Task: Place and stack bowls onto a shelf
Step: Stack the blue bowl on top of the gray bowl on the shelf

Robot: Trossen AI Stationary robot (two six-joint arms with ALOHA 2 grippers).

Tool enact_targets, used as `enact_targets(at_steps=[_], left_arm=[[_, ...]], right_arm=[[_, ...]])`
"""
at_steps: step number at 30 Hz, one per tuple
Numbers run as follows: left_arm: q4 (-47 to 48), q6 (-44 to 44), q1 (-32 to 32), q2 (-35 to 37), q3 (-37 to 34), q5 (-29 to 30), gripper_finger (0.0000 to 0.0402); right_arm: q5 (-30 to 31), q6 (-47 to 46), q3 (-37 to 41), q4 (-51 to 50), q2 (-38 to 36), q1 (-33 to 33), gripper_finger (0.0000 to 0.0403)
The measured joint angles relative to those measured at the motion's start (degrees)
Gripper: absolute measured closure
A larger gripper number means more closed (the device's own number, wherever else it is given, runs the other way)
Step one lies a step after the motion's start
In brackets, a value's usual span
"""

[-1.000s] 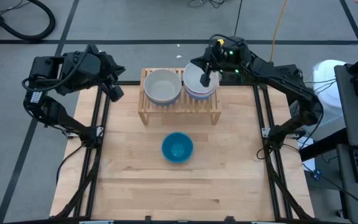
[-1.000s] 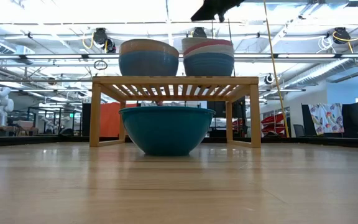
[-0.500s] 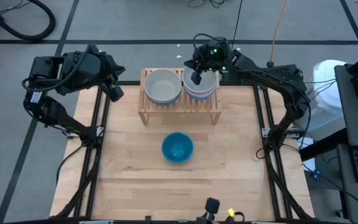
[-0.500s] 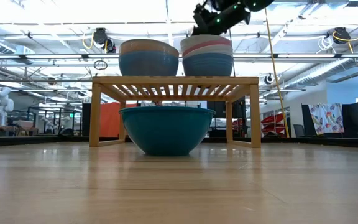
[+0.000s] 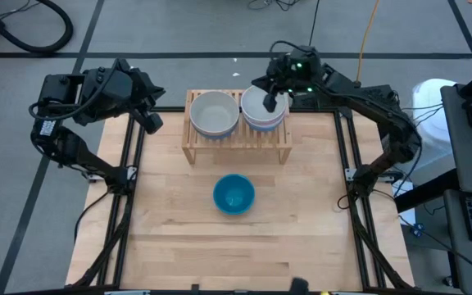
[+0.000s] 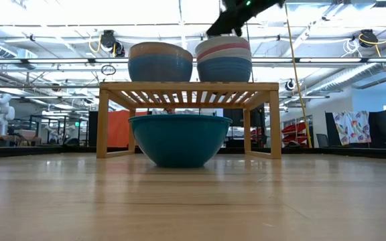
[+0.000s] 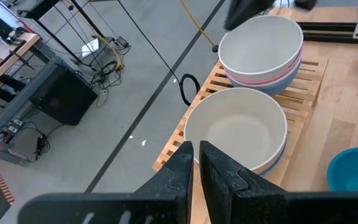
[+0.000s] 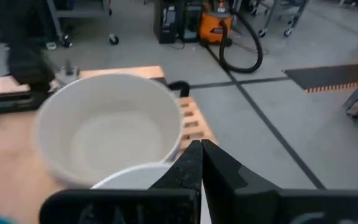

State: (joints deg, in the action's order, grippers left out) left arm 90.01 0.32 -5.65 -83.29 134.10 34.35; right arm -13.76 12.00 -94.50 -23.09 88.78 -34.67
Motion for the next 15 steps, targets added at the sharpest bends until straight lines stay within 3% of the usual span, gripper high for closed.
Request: enact_targets(at_steps=[8,11,15], left_arm=[[-0.01,0.71,0.01,0.0,0.0,-0.46,0.0369],[0.0,-0.06,0.0,-0.57,0.04,-2.98,0.0369],[-0.06,-1.73,0.22,-0.72,-1.08,-10.52,0.0369]], right_arm=[[0.05,2.67,0.0,-15.37,-8.88,3.1,0.0403],[0.11,3.55,0.0,-18.27,-11.73,4.24,0.0403],[0.26,3.51,0.0,-19.73,-15.24,5.11,0.0403]])
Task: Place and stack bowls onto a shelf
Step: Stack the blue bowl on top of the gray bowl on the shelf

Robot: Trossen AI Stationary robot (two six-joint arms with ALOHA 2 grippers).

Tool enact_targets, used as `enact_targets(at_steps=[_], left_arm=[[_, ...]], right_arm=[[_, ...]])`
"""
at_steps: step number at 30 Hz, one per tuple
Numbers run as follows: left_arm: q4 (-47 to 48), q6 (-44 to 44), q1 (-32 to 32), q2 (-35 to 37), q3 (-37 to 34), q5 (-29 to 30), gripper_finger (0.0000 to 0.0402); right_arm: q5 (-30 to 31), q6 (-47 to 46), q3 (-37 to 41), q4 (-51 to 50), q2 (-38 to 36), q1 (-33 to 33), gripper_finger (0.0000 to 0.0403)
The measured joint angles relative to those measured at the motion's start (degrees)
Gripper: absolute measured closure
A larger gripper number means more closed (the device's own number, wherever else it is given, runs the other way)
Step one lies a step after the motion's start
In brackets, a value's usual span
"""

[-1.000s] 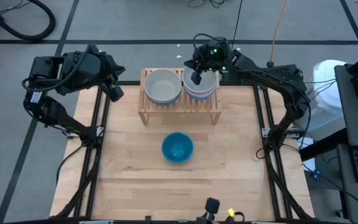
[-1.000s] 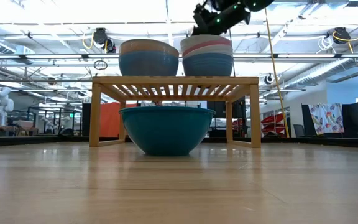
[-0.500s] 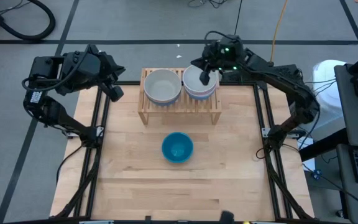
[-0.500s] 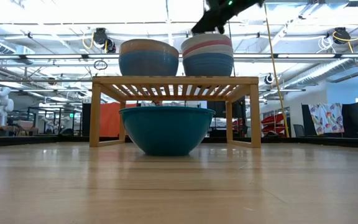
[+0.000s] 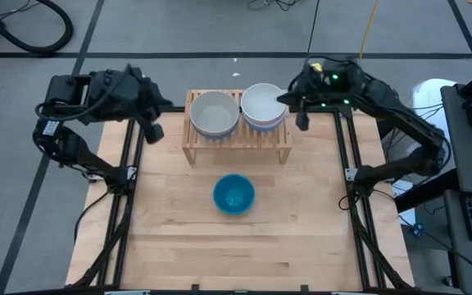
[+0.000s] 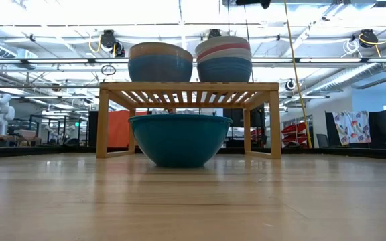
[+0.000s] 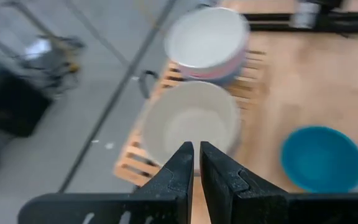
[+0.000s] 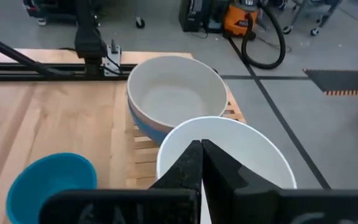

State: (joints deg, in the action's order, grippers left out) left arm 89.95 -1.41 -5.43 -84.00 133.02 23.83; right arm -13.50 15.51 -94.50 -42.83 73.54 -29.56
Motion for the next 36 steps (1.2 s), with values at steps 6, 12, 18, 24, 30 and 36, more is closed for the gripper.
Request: enact_targets(at_steps=[6,12,18,24,30,36], left_arm=[[0.04,-0.57,2.98,-0.15,-9.52,-7.43,0.0369],[-4.5,2.56,6.47,0.08,-21.52,-7.96,0.0369],[-9.84,11.4,7.64,0.07,-30.54,-8.5,0.0369],[-15.16,14.83,7.8,-0.01,-35.3,-14.81,0.0369],[-18.06,18.9,7.81,-0.96,-36.44,-20.01,0.0369],[-19.3,17.15,9.17,-3.18,-36.6,-22.97,0.0369]], right_arm=[[0.1,-0.37,0.0,-2.62,-4.41,0.21,0.0403],[0.13,-1.14,0.0,-3.04,-7.52,0.21,0.0403],[0.15,0.48,0.0,-4.14,-9.44,0.21,0.0403],[0.13,0.61,0.0,-4.73,-10.41,0.21,0.0403],[0.15,1.78,0.0,-6.35,-10.56,0.21,0.0403],[0.13,1.87,0.0,-6.36,-10.56,0.21,0.0403]])
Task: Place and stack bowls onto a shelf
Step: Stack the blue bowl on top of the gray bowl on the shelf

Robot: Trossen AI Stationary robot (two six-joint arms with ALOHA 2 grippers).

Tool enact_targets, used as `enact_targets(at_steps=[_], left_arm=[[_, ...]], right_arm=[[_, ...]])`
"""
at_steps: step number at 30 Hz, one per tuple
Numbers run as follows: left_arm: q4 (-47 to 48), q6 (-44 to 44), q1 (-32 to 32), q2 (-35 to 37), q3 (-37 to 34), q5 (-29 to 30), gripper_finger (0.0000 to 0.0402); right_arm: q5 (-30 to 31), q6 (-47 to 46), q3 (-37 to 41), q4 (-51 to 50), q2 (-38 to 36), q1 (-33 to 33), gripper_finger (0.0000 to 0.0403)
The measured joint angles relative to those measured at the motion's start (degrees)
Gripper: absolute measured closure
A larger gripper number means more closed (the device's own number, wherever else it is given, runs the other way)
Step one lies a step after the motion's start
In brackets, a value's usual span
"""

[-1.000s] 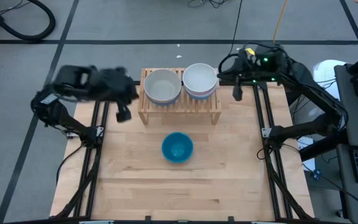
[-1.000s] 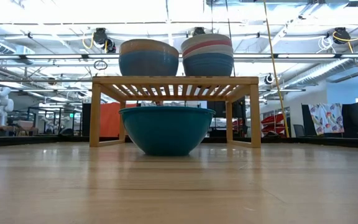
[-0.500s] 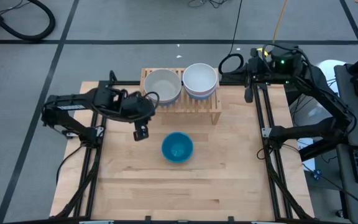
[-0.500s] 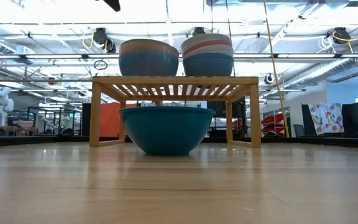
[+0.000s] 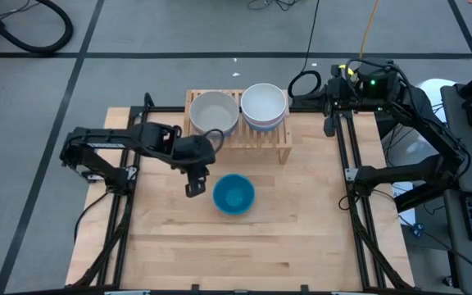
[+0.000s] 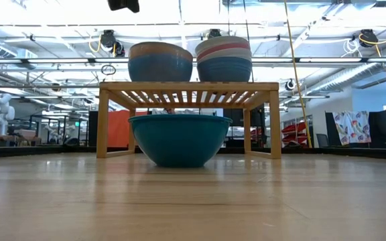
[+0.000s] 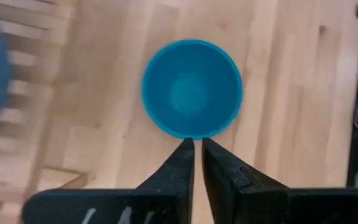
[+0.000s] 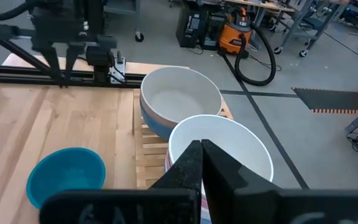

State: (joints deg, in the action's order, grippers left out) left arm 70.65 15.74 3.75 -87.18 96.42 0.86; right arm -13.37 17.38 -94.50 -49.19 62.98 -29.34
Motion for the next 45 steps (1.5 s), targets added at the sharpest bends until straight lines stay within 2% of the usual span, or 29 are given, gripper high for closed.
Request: enact_targets(at_steps=[7,10,14,17,27,31,37,42,45], left_arm=[[-1.01,-2.22,1.39,-1.24,-0.08,-1.33,0.0395],[-1.26,-0.1,1.49,-1.82,0.09,-0.72,0.0383],[-1.33,-2.08,1.58,-4.07,0.0,-1.53,0.0365],[-0.04,-3.96,1.64,-6.14,0.0,-4.34,0.0352],[2.84,-19.81,3.98,-15.02,0.0,-5.39,0.0344],[2.77,-22.87,5.03,-17.94,0.0,-5.37,0.0344],[2.67,-18.06,5.89,-20.43,0.0,-5.63,0.0347],[2.53,-15.37,6.54,-20.47,0.0,-6.88,0.0388],[2.66,-11.27,6.89,-20.47,0.0,-6.88,0.0394]], right_arm=[[0.0,0.01,0.0,0.0,0.0,0.0,0.0403],[0.0,0.01,0.0,0.04,0.0,0.0,0.0403],[0.0,-0.01,0.0,0.02,0.0,0.0,0.0403],[0.0,-0.05,0.0,0.04,0.0,0.0,0.0403],[0.0,-0.01,0.0,0.05,0.0,0.0,0.0403],[0.0,0.26,0.0,0.05,0.0,0.0,0.0403],[0.0,0.99,0.0,0.04,-0.07,0.0,0.0403],[-0.15,1.54,0.0,0.04,-0.07,0.0,0.0403],[-0.17,1.54,0.0,0.04,-0.07,0.0,0.0403]])
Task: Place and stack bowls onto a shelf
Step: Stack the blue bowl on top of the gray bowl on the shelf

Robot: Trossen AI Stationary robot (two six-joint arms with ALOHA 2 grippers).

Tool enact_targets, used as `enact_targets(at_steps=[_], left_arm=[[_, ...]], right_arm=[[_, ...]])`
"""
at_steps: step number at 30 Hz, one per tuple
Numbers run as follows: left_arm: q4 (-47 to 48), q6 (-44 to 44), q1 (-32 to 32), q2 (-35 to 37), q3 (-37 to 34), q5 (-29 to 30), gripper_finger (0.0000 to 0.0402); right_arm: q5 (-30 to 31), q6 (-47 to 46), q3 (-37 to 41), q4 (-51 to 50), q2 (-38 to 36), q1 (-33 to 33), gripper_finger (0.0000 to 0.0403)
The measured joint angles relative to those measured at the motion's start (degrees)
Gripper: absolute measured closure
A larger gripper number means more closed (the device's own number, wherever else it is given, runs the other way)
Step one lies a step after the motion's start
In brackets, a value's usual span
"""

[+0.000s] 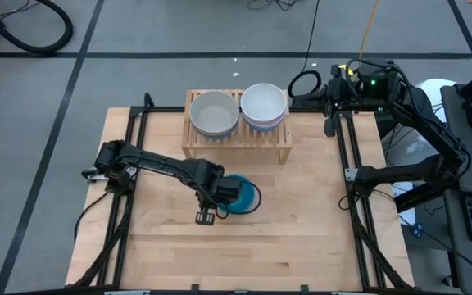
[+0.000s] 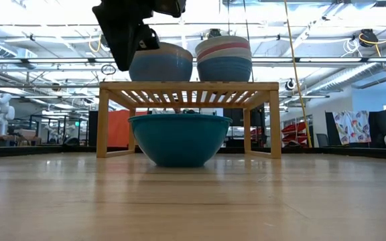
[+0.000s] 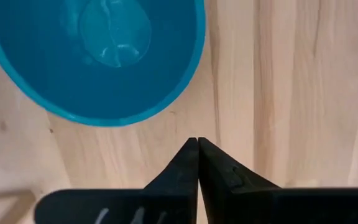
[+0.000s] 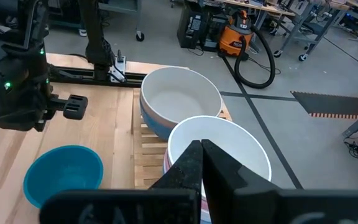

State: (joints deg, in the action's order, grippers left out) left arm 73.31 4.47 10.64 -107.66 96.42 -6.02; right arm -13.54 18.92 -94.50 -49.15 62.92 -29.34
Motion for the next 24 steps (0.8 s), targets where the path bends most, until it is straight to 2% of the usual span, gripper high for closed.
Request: enact_targets(at_steps=[3,8,15,19,24], left_arm=[[-0.04,4.26,-0.07,-0.14,0.01,0.0,0.038],[-0.64,2.94,-0.09,-0.59,0.02,0.0,0.0352],[-7.11,-5.4,0.38,-0.52,0.04,0.04,0.0335],[-6.82,-12.98,1.24,-1.84,0.04,1.01,0.0335],[-6.85,-17.59,2.45,-3.97,0.01,2.16,0.0334]], right_arm=[[-0.02,0.0,0.0,0.0,-0.02,0.0,0.0403],[-0.04,0.0,0.0,0.02,-0.02,0.0,0.0403],[-0.04,0.01,0.0,0.04,-0.02,0.0,0.0403],[-0.07,0.0,0.0,0.06,-0.06,0.0,0.0403],[-0.08,1.07,0.0,0.06,-0.68,0.0,0.0403]])
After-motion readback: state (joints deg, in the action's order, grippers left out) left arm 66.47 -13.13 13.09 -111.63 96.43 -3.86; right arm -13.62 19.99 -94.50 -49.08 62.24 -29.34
